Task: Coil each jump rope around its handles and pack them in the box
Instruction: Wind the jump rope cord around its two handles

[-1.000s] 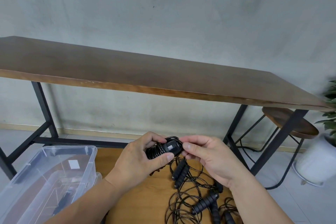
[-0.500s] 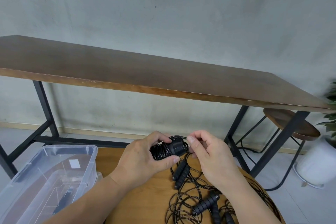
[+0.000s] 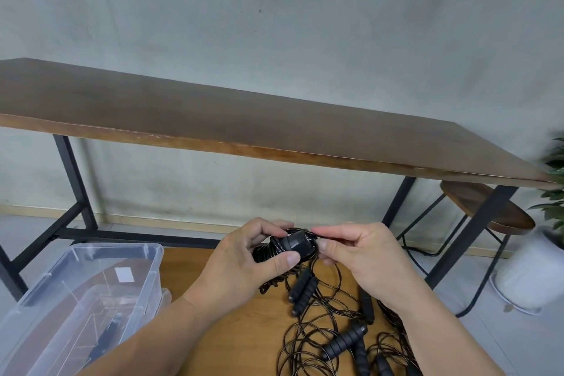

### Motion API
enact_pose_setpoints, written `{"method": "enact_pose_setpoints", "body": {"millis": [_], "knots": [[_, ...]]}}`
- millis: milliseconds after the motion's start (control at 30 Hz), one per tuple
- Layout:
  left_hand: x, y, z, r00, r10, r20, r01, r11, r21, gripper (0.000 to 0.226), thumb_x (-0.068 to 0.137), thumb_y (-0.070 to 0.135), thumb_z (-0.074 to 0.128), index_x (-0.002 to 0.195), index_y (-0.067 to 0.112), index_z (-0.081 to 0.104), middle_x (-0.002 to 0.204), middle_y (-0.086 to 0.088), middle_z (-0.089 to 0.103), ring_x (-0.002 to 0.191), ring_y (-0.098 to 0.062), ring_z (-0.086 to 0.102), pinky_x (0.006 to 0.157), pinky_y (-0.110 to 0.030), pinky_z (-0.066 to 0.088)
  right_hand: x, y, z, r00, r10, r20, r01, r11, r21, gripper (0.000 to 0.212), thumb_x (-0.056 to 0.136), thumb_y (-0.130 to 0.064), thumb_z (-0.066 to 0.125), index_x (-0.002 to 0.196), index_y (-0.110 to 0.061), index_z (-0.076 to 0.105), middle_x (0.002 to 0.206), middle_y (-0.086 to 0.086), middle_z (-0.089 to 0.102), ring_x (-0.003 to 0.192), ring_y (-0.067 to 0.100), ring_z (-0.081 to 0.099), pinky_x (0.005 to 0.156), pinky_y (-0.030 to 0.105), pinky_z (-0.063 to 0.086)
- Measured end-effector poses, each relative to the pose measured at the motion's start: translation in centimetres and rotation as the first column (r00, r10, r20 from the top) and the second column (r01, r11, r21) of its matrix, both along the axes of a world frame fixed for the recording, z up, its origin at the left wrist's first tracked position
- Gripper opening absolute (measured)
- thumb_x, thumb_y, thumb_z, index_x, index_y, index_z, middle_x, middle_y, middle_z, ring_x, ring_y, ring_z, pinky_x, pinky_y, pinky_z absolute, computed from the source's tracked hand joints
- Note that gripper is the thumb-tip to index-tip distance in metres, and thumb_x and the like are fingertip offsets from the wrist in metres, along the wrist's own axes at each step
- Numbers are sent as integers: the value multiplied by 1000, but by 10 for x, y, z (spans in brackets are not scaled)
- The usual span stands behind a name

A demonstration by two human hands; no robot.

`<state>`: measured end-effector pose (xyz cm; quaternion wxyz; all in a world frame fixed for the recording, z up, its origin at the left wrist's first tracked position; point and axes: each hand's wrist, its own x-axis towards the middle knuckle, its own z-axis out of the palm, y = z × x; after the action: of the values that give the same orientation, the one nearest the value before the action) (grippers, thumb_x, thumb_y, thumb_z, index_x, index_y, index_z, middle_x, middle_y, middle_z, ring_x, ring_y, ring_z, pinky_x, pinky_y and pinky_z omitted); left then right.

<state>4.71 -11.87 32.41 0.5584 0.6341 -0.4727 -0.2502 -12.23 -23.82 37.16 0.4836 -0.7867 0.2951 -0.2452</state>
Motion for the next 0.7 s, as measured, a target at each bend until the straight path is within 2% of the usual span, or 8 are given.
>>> {"method": "enact_pose_setpoints", "body": {"millis": [100, 200, 300, 400, 500, 600, 700], "knots": [[0, -1, -2, 998, -8, -64, 8, 1000, -2, 43, 69, 46, 77, 104, 22, 65, 117, 26, 67, 112, 2, 62, 94, -29, 53, -5, 1, -1, 996, 52, -75, -63, 988, -140, 28, 93, -13, 65, 104, -38, 73, 88, -12, 71, 73, 7, 67, 69, 17, 53], [-4, -3, -7, 991, -3, -132, 1, 1000, -13, 42, 70, 40, 77, 104, 18, 66, 111, 20, 71, 106, -1, 66, 85, -21, 55, -7, 3, -7, 996, 17, -90, -35, 977, -208, 28, 93, -14, 65, 107, -37, 73, 86, -14, 69, 73, 5, 66, 69, 18, 53], [-7, -5, -8, 984, -2, -177, 0, 1000, -8, 40, 71, 39, 76, 103, 18, 65, 106, 17, 73, 101, -3, 68, 77, -17, 54, -4, 6, -14, 998, -68, -18, 64, 984, -166, 28, 89, -10, 70, 102, -34, 75, 85, -11, 73, 75, 9, 70, 66, 21, 57], [-4, -6, -8, 991, 33, -126, -30, 999, 20, 40, 70, 49, 74, 102, 26, 65, 104, 18, 73, 99, -1, 68, 80, -21, 55, 0, 11, -18, 989, -137, 59, 141, 987, -73, 27, 87, -5, 72, 94, -31, 74, 77, -10, 74, 70, 8, 72, 63, 18, 56], [-5, -6, -8, 991, 59, -117, -57, 998, 14, 41, 68, 51, 73, 100, 27, 66, 103, 20, 73, 98, 0, 68, 80, -19, 55, 1, 18, -20, 993, -106, 50, 112, 984, -137, 35, 89, -6, 69, 94, -41, 73, 81, -18, 74, 75, 3, 71, 67, 14, 54], [-6, -7, -7, 987, 87, -138, -88, 996, 0, 42, 66, 49, 73, 99, 24, 65, 97, 25, 72, 91, 3, 69, 73, -13, 53, 3, 23, -24, 997, -60, 46, 66, 985, -160, 35, 89, -16, 70, 97, -50, 69, 90, -18, 70, 88, 4, 67, 77, 17, 54], [-8, -8, -6, 987, 97, -130, -98, 995, -2, 42, 66, 50, 73, 99, 26, 65, 98, 23, 72, 90, 5, 68, 72, -13, 53, 8, 23, -27, 982, -169, 82, 180, 972, -149, 28, 86, -24, 74, 89, -52, 69, 91, -19, 70, 91, -2, 65, 77, 13, 51]]}}
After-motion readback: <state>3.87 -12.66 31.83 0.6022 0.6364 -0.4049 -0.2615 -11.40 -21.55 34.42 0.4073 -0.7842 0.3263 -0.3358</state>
